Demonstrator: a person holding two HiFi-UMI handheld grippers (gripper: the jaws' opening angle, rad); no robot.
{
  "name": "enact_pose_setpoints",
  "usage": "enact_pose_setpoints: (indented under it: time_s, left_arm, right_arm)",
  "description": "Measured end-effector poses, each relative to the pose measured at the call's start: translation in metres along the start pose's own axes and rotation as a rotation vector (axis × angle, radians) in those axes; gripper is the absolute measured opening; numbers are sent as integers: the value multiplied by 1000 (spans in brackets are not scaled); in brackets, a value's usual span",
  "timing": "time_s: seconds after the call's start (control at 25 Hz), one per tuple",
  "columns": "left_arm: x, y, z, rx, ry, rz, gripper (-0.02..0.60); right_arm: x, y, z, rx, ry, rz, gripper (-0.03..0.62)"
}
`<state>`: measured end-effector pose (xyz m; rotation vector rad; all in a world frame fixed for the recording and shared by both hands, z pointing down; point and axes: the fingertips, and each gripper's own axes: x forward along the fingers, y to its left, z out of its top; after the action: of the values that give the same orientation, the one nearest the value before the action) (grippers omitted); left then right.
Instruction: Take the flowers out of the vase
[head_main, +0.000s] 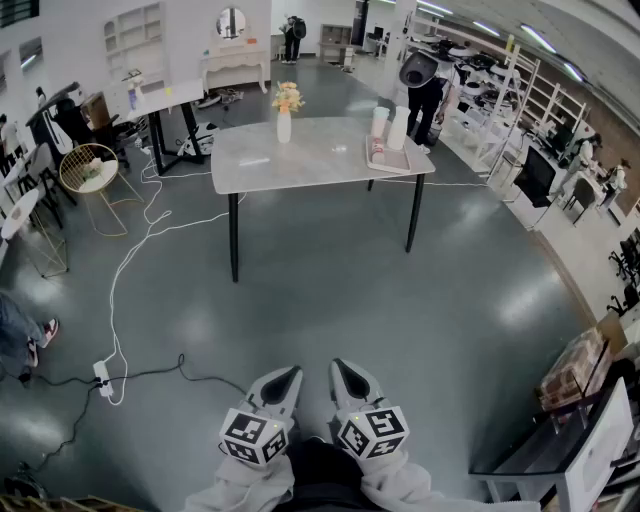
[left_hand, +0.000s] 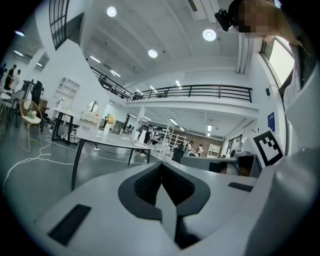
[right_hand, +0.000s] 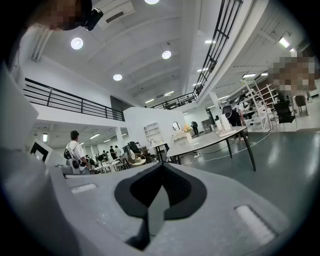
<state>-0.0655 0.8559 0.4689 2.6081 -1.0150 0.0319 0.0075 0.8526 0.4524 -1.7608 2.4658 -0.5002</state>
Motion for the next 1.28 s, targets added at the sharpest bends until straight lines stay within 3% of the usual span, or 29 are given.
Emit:
enact_pose_setpoints:
  time_s: [0.52, 1.0, 1.28]
  left_arm:
    - [21, 1, -7, -28, 29, -27, 5]
    - [96, 42, 3, -70, 54, -59, 5]
    - [142, 82, 28, -77, 55, -42, 5]
  right_arm:
    - [8, -20, -5, 36, 26, -28, -2]
    - [74, -59, 7, 29, 40, -32, 0]
    - [133, -79, 25, 25, 48, -15, -2]
